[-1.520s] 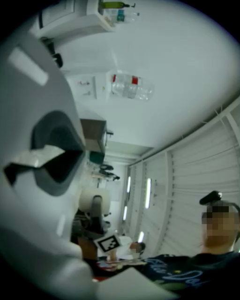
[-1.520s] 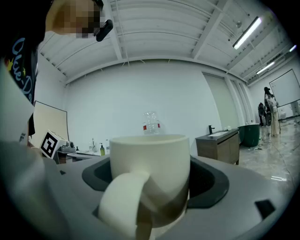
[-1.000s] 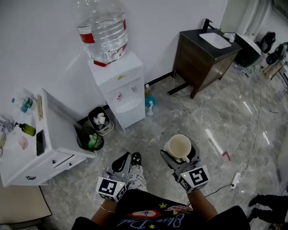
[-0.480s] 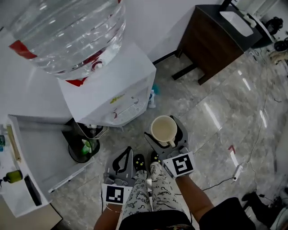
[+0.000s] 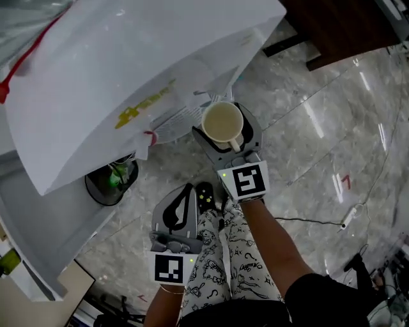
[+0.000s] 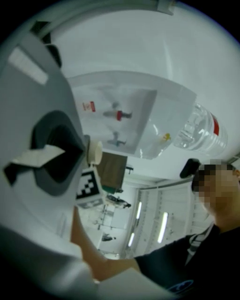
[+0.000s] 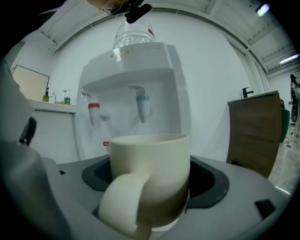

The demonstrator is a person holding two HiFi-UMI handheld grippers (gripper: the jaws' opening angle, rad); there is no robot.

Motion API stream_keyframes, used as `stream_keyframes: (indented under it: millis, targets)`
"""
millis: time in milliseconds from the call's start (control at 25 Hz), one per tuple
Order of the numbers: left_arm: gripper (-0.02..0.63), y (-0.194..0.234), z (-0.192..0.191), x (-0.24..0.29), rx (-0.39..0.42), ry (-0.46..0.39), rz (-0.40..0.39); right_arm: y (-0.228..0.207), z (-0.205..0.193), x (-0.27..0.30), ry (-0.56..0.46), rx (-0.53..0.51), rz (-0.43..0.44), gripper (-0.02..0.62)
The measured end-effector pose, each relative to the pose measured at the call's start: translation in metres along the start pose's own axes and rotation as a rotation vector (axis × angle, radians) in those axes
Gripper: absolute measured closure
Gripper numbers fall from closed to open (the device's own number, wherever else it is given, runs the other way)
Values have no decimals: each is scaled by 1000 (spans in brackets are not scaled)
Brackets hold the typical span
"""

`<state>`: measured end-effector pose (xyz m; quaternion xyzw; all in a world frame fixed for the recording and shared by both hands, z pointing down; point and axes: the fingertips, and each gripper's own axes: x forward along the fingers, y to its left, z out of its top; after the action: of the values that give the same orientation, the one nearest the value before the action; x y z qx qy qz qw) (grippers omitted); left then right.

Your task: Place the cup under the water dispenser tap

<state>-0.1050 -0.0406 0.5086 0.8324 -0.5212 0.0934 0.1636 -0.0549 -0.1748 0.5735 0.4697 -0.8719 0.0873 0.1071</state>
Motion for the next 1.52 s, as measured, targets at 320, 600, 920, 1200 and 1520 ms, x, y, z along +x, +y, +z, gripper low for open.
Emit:
stream_keyframes:
  millis: [320, 600, 920, 1200, 1520]
  targets:
    - [609, 21, -38, -26, -98, 112, 45, -2, -37, 45, -31, 30, -31, 181]
    - [609, 17, -35, -24, -172, 98, 29, 0, -49, 66, -35, -13, -26, 181]
    - [609, 18, -37, -20, -197, 99, 26, 0, -54, 67, -56, -14, 10, 181]
    - [609, 6, -38, -24, -188, 116, -22, 9, -55, 66, 7, -53, 6, 181]
    - [609, 8, -38, -20, -214, 108, -6, 6, -62, 67, 76, -62, 25, 181]
